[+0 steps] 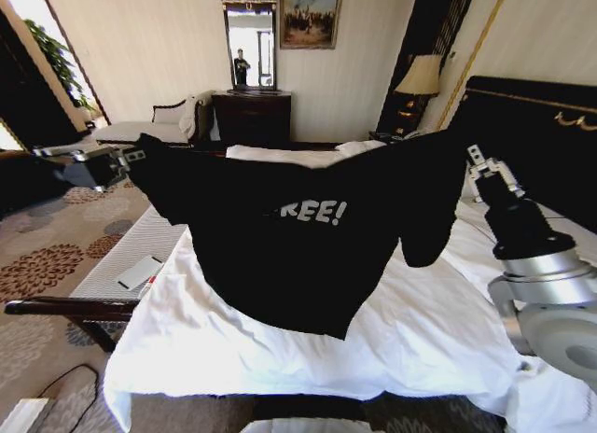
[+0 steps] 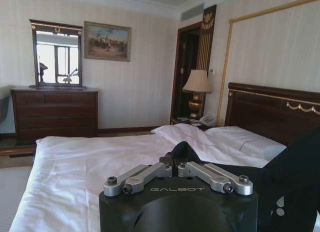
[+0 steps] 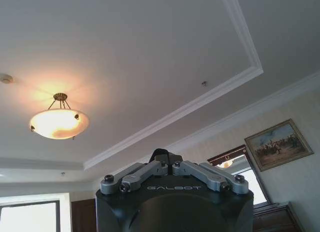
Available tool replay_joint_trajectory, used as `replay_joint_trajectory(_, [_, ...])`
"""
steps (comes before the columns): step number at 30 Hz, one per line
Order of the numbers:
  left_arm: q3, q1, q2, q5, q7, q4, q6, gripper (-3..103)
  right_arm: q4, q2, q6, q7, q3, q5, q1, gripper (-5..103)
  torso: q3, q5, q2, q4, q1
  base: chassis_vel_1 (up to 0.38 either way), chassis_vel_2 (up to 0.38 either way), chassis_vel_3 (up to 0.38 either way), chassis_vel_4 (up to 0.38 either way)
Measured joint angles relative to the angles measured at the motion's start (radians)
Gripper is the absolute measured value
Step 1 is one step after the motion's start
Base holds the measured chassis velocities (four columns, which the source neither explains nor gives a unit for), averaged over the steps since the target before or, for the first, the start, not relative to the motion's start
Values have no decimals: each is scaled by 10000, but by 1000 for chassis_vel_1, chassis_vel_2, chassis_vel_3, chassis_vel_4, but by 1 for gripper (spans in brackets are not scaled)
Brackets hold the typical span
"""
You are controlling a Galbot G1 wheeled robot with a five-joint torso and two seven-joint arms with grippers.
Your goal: Fold the clothes on the bed.
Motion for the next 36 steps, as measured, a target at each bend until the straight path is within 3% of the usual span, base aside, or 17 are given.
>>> replay_joint_trajectory(7, [96, -124, 238, 13, -48, 3, 0, 0, -2, -496, -70, 223, 590, 445, 29, 0, -1, 0, 0, -2, 0, 0, 0, 0, 0])
replay_joint_trajectory(12, [447, -291, -87, 591, 354, 9, 0, 0, -4, -514, 36, -147, 632, 975, 299, 0, 0, 0, 0, -2, 0, 0, 0, 0, 0])
replay_joint_trajectory(16, [922, -608, -524, 1242, 1031, 12, -1, 0, -8, -573, 180, -756, 508, 1678, 502, 0, 0, -1, 0, -3, 0, 0, 0, 0, 0])
replay_joint_trajectory(23, [998, -1623, -872, 1643, 2383, 13, -453, 0, -6, -1156, 286, -1550, 1640, 2585, 562, 0, 0, -1, 0, -3, 0, 0, 0, 0, 0])
replay_joint_trajectory(27, [949, -2187, -840, 1655, 2833, 88, -684, 0, -3, -1384, 312, -1744, 2527, 3116, 452, 0, 0, 0, 0, -3, 0, 0, 0, 0, 0])
replay_joint_trajectory(31, [884, -2604, -700, 1661, 2909, 632, -760, 0, 0, -1731, 357, -1819, 3529, 3639, 369, 0, -1, 0, 0, -3, 0, 0, 0, 0, 0])
replay_joint_trajectory(33, [1299, -2275, -880, 2509, 2849, 794, -756, 0, 0, -1979, 222, -1280, 3165, 3567, 582, 0, -1, -1, 0, -3, 0, 0, 0, 0, 0])
replay_joint_trajectory(36, [1725, -2079, -1048, 3113, 2852, 904, -723, 0, -52, -2236, 90, -1005, 2402, 3226, 966, 0, -1, 1, 0, -4, 0, 0, 0, 0, 0])
